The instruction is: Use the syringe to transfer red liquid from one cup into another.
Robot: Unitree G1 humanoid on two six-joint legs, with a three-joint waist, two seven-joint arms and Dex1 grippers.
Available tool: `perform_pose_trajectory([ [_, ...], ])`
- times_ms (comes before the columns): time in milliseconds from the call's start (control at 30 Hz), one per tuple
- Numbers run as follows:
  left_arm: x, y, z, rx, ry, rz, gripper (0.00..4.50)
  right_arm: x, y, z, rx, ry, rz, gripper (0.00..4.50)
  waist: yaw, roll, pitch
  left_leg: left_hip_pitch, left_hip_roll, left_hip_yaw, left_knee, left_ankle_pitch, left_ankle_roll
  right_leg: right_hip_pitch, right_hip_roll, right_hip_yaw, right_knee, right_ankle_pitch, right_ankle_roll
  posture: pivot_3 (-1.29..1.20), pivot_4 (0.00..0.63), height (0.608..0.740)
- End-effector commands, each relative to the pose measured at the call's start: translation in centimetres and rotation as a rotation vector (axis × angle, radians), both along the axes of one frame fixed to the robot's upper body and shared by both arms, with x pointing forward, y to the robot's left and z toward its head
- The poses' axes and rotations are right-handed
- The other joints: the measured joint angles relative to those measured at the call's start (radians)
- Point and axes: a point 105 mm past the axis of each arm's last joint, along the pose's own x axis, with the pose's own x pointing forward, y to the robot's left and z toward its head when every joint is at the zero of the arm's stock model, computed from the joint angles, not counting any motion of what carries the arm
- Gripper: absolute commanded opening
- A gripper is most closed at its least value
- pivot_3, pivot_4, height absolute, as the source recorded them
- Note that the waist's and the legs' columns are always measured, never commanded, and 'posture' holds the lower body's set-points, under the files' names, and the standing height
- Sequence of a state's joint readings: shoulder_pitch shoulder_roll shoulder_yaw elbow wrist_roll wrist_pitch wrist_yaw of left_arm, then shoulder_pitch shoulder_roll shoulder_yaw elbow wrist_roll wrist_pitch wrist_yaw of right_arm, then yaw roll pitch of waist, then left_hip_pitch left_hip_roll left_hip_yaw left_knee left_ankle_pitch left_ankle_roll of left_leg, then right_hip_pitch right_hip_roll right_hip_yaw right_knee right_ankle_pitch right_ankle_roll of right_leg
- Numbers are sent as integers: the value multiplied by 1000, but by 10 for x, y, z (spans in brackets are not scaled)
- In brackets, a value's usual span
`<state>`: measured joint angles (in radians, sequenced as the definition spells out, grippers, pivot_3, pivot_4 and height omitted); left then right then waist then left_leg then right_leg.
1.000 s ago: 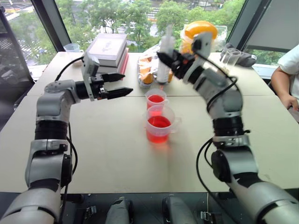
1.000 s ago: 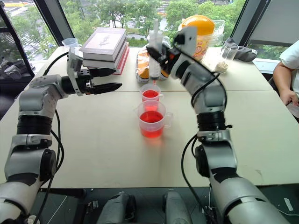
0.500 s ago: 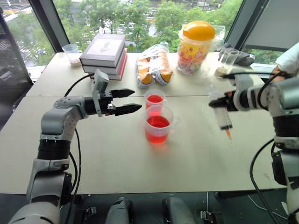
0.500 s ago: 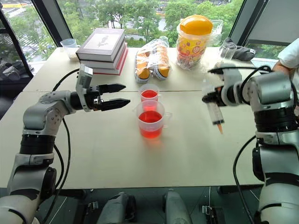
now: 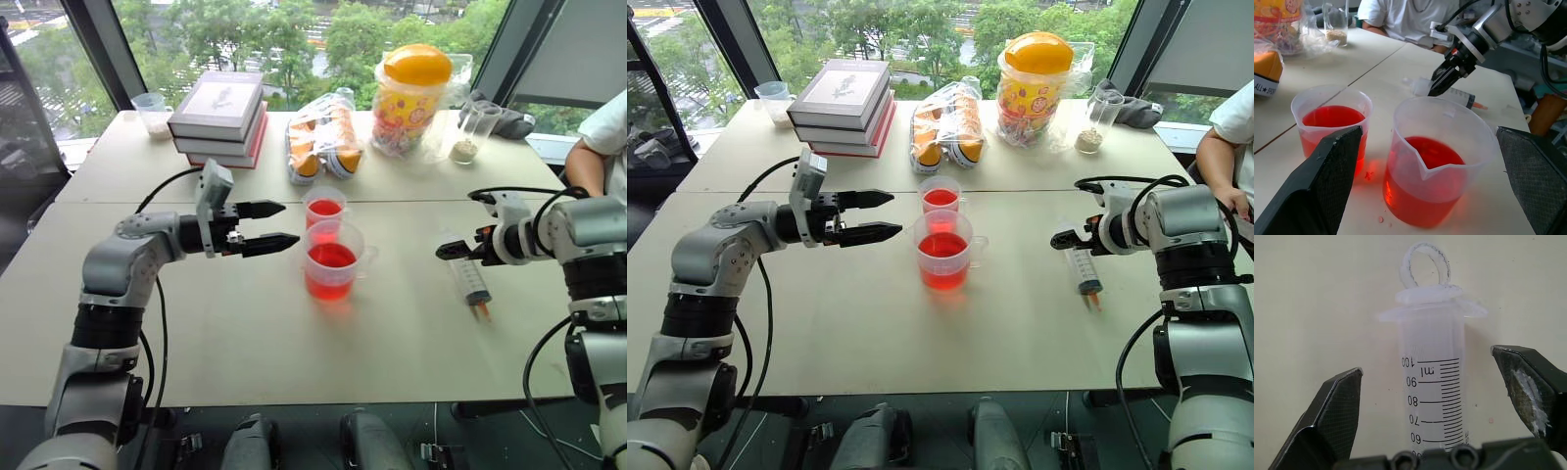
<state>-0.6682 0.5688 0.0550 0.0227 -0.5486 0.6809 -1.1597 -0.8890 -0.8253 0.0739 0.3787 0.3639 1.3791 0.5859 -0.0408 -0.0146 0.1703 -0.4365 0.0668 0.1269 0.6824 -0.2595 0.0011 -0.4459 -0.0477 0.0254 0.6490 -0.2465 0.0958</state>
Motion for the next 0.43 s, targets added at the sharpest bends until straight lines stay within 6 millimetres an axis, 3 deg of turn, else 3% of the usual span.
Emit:
perform_pose_trajectory([
  [33, -8, 2, 9, 1, -26, -20, 4500, -6, 2, 33, -19, -125, 68, 4447, 1, 0, 0, 0, 0, 0, 0, 0, 0, 0, 0, 0, 0, 0, 0, 0, 150, 740],
  [233, -15, 16, 11, 38, -13, 0, 4500, -63, 39, 93, 23, -400, 414, 4447, 14, 0, 0, 0, 0, 0, -1, 0, 0, 0, 0, 0, -1, 0, 0, 0, 150, 740],
  [333, -18, 23, 10, 61, -5, 8, 4500, -97, 51, 106, 73, -474, 529, 4447, 23, -1, 0, 1, 1, -1, -1, 0, 0, 1, 0, -1, -2, 0, 0, 0, 150, 740],
  [433, -22, 28, 10, 75, 9, 7, 4500, -122, 57, 106, 84, -520, 583, 4447, 28, -1, 0, 2, 0, -1, 0, 0, 0, 3, -1, -1, -3, -2, -3, 0, 150, 740],
])
